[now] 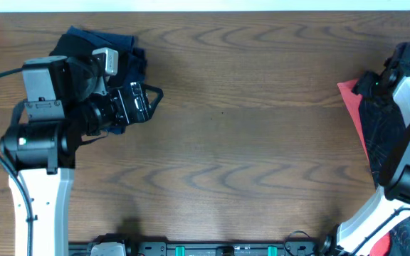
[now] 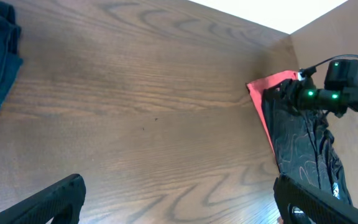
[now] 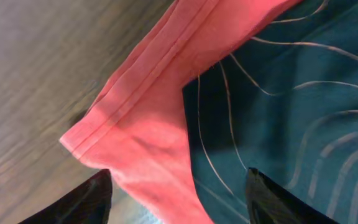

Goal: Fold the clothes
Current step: 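Reach both grippers toward the black t-shirt on the red cloth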

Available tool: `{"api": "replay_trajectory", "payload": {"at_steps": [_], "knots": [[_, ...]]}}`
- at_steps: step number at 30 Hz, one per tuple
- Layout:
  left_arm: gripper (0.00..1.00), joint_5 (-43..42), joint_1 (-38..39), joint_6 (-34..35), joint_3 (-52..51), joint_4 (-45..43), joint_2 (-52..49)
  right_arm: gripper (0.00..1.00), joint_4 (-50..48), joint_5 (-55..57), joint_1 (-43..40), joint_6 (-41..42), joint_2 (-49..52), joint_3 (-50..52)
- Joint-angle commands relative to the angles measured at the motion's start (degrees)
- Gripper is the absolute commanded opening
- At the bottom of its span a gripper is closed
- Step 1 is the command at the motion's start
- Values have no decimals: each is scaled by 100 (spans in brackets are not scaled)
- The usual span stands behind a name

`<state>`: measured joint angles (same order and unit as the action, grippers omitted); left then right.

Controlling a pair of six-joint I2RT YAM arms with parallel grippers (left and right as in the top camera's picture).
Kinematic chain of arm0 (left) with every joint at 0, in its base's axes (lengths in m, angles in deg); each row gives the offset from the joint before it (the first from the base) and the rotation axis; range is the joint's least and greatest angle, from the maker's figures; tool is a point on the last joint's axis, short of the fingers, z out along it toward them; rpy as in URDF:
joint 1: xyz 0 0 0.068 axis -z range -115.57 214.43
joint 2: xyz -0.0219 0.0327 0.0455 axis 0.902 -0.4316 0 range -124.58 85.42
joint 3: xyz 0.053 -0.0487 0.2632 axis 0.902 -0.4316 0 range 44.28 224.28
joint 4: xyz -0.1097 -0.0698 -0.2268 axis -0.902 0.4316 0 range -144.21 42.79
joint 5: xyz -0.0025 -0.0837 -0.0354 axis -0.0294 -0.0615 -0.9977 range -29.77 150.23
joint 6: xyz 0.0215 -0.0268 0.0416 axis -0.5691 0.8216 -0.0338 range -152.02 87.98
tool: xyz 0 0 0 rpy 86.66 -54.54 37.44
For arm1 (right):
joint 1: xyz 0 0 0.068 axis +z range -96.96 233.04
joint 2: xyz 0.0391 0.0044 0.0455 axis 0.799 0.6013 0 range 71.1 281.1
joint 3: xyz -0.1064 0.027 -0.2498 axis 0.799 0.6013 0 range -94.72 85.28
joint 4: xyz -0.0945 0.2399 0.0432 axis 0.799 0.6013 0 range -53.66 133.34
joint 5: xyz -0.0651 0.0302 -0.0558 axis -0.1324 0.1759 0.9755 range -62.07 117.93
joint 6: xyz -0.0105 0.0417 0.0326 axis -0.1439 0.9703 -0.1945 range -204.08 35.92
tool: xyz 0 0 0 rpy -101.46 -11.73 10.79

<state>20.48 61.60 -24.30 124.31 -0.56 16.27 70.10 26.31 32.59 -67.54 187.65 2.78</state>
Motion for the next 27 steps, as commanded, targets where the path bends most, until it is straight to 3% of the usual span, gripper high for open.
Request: {"api": "replay_trajectory", "payload": {"at_steps": [1,8,12,14,21,27], "knots": [[98,-74,17,28,103,28,-116,62,-109,190,4,81,280,-48],[99,-76,17,28,92,118,-278,38,-166,791,4,188,476,-48],[99,-74,17,26,85,197,-326,7,-68,1154,-37,186,474,-50],[99,-74,17,26,83,208,-330,1,-13,1119,-94,186,468,-57],[99,35,17,-39,83,223,-332,1,140,448,-177,127,125,-72],[95,35,0,-308,83,345,-295,1,251,-1606,-109,-651,-820,-70]]}}
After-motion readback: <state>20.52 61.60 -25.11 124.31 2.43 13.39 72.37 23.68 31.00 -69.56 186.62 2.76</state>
